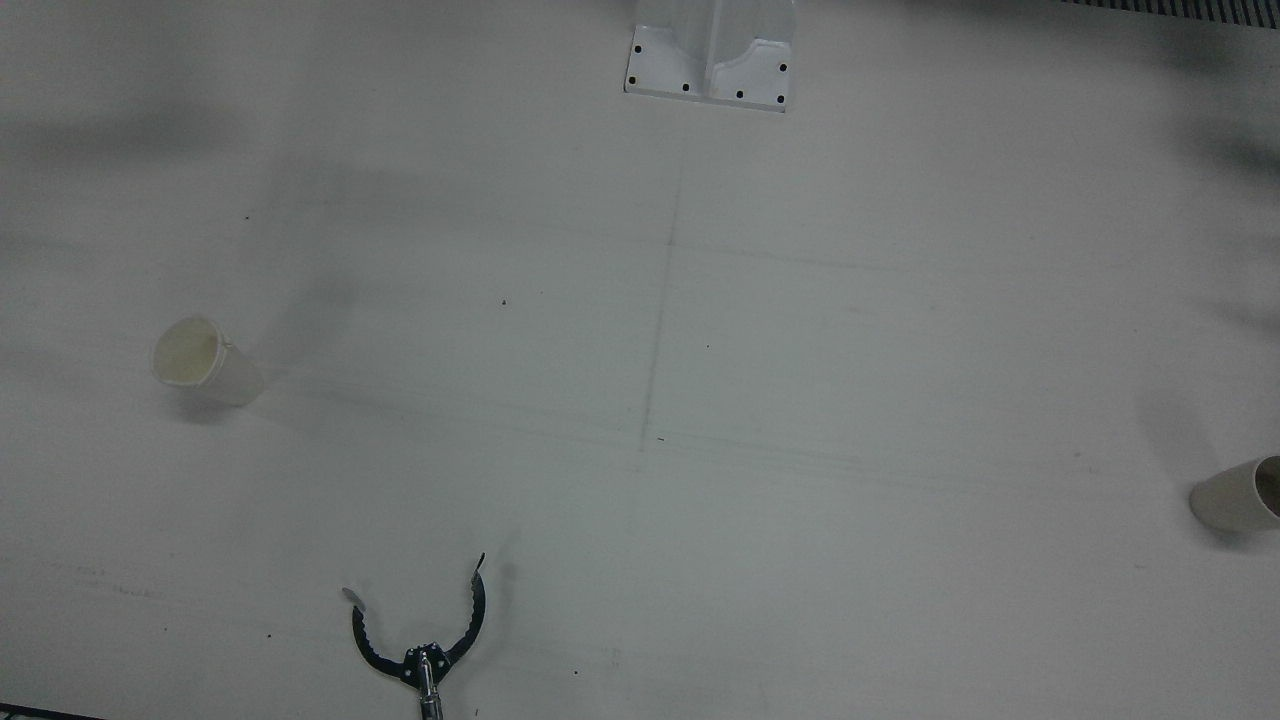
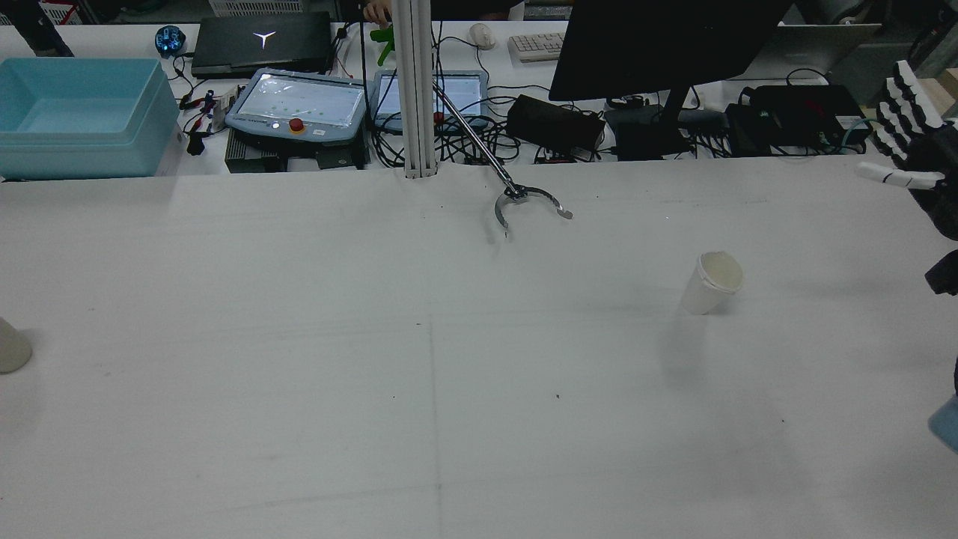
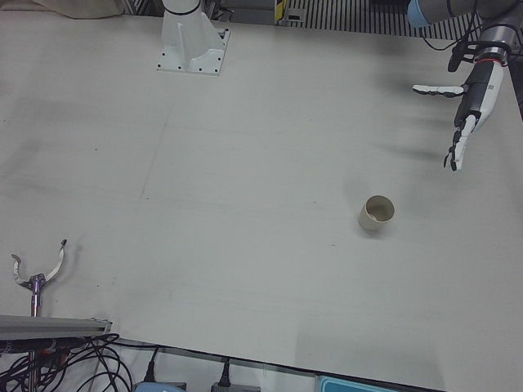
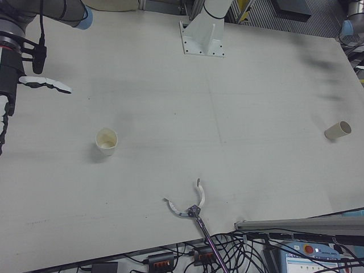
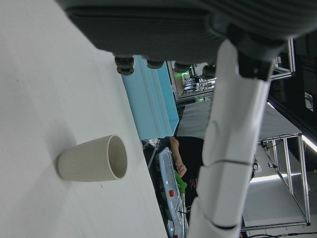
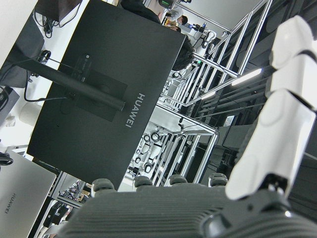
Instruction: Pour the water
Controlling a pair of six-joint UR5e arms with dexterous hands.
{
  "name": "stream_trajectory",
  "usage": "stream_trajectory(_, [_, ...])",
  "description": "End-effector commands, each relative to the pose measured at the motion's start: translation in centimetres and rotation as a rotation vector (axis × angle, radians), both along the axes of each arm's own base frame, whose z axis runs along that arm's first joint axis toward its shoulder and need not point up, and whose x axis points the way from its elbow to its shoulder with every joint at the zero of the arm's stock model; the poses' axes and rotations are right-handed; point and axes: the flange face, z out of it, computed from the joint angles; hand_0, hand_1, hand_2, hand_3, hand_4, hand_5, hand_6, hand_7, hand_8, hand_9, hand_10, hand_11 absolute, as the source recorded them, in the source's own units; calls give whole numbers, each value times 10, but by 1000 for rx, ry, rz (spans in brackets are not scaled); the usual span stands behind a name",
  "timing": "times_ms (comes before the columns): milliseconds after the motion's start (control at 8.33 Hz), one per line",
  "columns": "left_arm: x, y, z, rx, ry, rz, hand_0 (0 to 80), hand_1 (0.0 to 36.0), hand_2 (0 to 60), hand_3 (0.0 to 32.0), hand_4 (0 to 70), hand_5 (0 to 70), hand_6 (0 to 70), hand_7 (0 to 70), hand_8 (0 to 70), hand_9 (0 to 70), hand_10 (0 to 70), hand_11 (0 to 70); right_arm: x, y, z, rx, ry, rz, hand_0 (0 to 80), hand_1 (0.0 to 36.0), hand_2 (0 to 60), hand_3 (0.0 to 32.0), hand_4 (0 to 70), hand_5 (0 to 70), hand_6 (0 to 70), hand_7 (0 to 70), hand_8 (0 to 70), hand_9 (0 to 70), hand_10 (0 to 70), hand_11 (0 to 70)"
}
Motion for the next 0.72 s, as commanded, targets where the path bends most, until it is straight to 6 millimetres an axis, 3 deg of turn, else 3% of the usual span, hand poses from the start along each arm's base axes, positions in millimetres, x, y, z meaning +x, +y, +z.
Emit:
stream_trajectory(0, [-17, -12, -10, 266, -202, -125, 773, 151, 0, 68, 95, 0, 0, 0, 0, 0, 24, 64, 2, 10, 16, -30, 31, -6, 464, 166, 150, 152, 0, 31, 0, 0, 0, 0, 0, 0])
stream_trajectory(120, [-14, -19, -13, 296, -222, -128, 635, 122, 0, 0, 117, 0, 0, 0, 0, 0, 22, 57, -3, 10, 13, -26, 31, -16, 465, 170, 157, 152, 0, 33, 0, 0, 0, 0, 0, 0])
stream_trajectory(240, [-3, -53, -12, 313, -237, -123, 686, 151, 0, 0, 111, 0, 0, 0, 0, 0, 30, 73, -13, 10, 11, -23, 30, -38, 469, 178, 166, 170, 0, 36, 0, 0, 0, 0, 0, 0])
stream_trajectory(360, [12, -84, -3, 301, -241, -98, 671, 146, 0, 0, 132, 0, 0, 0, 0, 0, 33, 77, -21, 9, 10, -20, 31, -51, 474, 183, 167, 174, 0, 38, 0, 0, 0, 0, 0, 0])
stream_trajectory(480, [34, -106, -6, 303, -238, -57, 664, 139, 0, 0, 150, 0, 3, 0, 0, 0, 34, 77, -26, 9, 9, -18, 30, -61, 475, 187, 172, 192, 0, 39, 0, 0, 0, 0, 0, 0])
stream_trajectory(600, [53, -123, -9, 311, -239, -26, 722, 153, 0, 0, 157, 0, 16, 0, 0, 0, 36, 82, -32, 8, 9, -17, 31, -71, 476, 187, 174, 204, 0, 42, 0, 0, 0, 0, 0, 0])
